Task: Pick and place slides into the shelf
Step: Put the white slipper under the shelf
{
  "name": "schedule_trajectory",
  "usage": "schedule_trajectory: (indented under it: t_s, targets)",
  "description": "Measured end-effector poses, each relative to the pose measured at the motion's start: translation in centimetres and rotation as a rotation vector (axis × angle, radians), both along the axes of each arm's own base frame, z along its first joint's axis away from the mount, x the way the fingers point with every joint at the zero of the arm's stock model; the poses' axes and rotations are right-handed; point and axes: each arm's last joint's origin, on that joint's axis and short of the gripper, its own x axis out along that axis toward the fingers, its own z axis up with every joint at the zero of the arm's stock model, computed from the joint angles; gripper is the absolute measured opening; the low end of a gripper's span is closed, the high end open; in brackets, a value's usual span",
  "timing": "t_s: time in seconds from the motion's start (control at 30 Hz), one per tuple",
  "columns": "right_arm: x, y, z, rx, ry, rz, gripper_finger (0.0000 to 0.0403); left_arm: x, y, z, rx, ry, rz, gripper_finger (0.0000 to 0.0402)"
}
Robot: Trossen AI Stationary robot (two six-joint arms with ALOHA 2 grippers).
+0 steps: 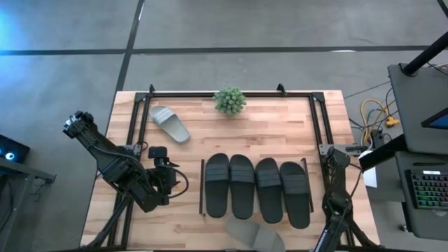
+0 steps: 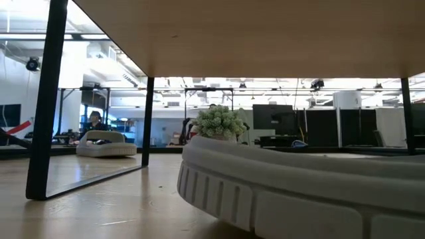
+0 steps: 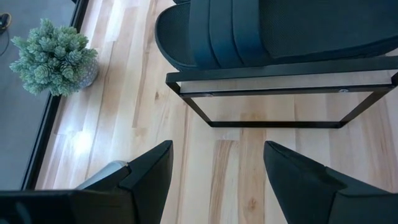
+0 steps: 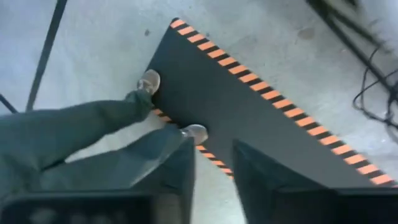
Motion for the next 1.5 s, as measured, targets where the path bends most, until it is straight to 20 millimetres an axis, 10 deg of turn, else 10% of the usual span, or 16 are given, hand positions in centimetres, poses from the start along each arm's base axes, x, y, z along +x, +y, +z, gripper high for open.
schedule_trajectory:
  t_s: [0.17, 1.5]
  targets:
    - [0.2, 0.5, -1.4, 0.017, -0.013, -0.099, 0.0015, 0.0, 0.0, 0.0, 0.002, 0.003, -0.001, 0.0235]
    - [3.0, -8.0, -1.9, -0.590, -0.036, -0.430, 0.0013, 0.0, 0.0, 0.0, 0.018, 0.010, -0.020, 0.0235]
